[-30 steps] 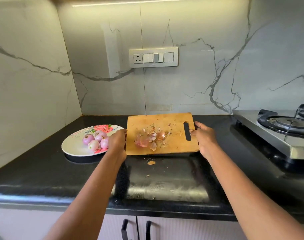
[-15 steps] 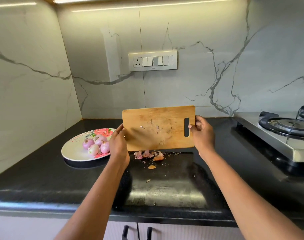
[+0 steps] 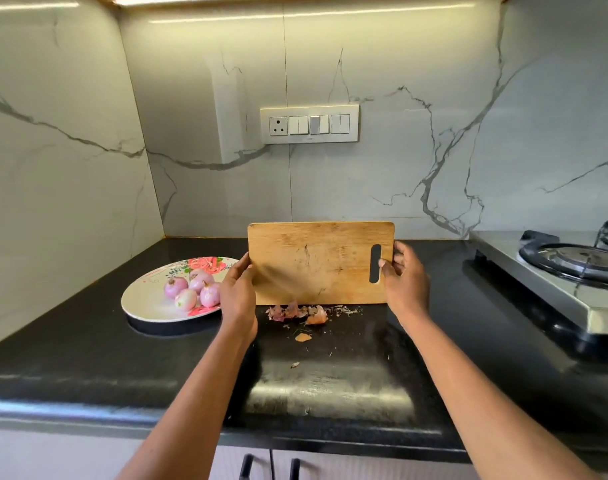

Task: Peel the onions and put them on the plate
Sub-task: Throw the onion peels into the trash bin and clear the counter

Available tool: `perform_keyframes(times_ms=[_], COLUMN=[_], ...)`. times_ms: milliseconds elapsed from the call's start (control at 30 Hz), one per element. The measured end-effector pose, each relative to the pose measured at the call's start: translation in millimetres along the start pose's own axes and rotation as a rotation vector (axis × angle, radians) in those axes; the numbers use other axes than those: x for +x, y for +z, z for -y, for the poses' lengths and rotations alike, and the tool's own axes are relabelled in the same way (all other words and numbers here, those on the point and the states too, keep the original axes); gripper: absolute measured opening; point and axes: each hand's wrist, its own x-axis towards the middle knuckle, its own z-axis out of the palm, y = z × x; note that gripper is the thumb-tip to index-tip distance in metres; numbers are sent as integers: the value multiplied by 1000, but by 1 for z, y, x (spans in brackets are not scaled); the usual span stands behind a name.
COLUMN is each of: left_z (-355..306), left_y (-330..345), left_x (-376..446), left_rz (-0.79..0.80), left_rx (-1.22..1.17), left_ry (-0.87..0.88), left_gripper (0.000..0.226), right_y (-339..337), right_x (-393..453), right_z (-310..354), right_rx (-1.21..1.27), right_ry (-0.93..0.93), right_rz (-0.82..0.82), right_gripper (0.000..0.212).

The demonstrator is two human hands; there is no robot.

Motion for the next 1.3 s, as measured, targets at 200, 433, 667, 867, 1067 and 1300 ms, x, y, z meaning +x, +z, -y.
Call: perform_keyframes(times_ms=[200, 433, 667, 867, 1067, 1300], left_z=[1, -10, -10, -49, -48, -3], left_y=[1, 5, -3, 32, 85, 117], left_x=[2, 3, 3, 5, -18, -57], left_rz=[-4, 17, 43, 119, 241, 328], left_rx=[104, 154, 133, 183, 178, 326], left_ry=[12, 83, 9, 41, -81, -206], left_gripper=[38, 42, 45, 41, 41, 16], right_y=[0, 1, 2, -17, -74, -128], right_x=[0, -3, -4, 22, 62, 83], right_z=[1, 5, 12, 21, 3, -39], right_rx=[-24, -48, -102, -156, -352, -617], right_ry=[21, 61, 20, 36, 110, 217], right_rz=[25, -9, 7, -13, -4, 202], right_gripper=[39, 46, 42, 44, 42, 40])
